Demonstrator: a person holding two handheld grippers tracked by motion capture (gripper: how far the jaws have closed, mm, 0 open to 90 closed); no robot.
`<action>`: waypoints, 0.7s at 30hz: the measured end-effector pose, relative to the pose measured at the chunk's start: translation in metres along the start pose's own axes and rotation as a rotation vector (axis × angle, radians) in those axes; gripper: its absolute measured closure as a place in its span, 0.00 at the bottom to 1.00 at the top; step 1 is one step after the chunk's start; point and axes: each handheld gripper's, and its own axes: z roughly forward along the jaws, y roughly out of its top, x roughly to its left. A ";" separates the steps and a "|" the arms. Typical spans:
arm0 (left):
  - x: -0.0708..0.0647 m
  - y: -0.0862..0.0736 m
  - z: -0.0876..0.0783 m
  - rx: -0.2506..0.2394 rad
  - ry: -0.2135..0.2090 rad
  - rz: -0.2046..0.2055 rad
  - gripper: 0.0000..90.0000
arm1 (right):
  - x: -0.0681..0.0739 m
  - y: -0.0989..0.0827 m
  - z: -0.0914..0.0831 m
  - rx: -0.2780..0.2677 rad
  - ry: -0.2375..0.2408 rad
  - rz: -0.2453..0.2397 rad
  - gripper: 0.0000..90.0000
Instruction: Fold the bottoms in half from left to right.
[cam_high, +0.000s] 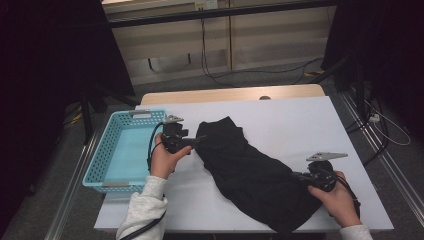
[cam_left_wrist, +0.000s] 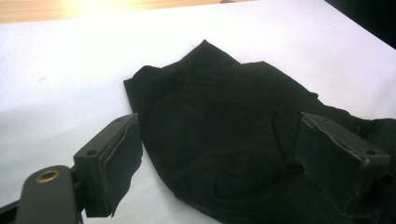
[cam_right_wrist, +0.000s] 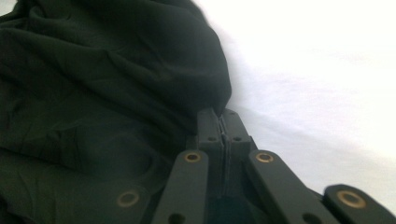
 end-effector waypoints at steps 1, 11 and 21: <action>0.000 0.000 0.000 0.004 0.001 0.003 0.17 | -0.004 0.001 -0.001 0.000 -0.010 -0.001 0.99; 0.005 -0.002 0.013 0.021 0.048 -0.019 0.17 | -0.047 0.011 -0.009 -0.022 -0.127 0.031 0.99; 0.005 -0.003 0.043 0.047 0.083 -0.008 0.26 | -0.039 0.018 -0.003 -0.053 -0.164 -0.004 0.60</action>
